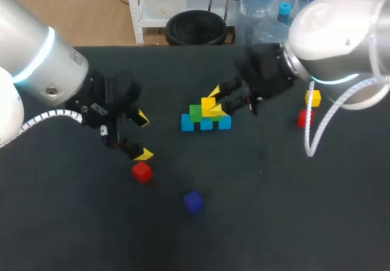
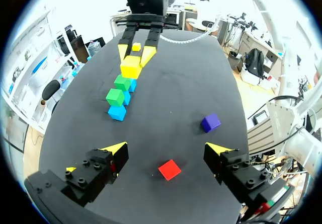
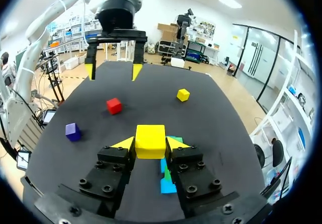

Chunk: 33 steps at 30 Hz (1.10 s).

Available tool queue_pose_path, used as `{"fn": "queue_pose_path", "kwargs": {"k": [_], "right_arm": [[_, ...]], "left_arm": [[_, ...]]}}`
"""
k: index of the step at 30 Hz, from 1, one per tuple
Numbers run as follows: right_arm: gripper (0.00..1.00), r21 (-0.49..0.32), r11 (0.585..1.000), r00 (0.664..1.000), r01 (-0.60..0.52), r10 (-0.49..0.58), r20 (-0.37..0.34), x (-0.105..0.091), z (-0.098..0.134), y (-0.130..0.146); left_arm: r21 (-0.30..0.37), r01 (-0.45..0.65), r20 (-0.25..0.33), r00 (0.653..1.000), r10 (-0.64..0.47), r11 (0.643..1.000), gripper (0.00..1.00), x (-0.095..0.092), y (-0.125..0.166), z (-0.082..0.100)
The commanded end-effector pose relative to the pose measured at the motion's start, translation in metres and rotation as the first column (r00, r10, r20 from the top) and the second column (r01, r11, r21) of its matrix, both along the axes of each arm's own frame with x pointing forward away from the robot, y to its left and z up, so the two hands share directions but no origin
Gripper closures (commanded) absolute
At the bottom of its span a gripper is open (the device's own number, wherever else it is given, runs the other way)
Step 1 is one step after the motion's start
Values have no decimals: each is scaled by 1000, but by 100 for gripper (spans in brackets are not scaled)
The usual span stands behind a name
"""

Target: Place the blue cubes, place green cubes on the blue cubes, place the yellow cubes on the green cubes, then place the red cubes on the yellow cubes, and place purple cube on the red cubes.

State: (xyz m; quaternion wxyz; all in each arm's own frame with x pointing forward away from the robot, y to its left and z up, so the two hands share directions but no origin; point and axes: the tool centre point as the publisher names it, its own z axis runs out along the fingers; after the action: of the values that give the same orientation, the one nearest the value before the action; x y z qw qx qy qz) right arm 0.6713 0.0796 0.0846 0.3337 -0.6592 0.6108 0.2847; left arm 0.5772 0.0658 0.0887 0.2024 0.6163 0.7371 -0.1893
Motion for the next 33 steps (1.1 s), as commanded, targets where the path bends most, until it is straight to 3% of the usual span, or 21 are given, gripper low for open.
{"fn": "queue_pose_path", "kwargs": {"k": [1, 33], "right_arm": [[100, -1, 1000, 1000, 1, -1, -17, 12, -7, 6], [100, -12, 999, 998, 36, -36, -51, 41, -23, 6]], "left_arm": [[-5, 5, 0, 1000, -5, 1000, 0, 1, 1, -1], [-5, 5, 0, 1000, -5, 1000, 0, 1, 1, -1]]}}
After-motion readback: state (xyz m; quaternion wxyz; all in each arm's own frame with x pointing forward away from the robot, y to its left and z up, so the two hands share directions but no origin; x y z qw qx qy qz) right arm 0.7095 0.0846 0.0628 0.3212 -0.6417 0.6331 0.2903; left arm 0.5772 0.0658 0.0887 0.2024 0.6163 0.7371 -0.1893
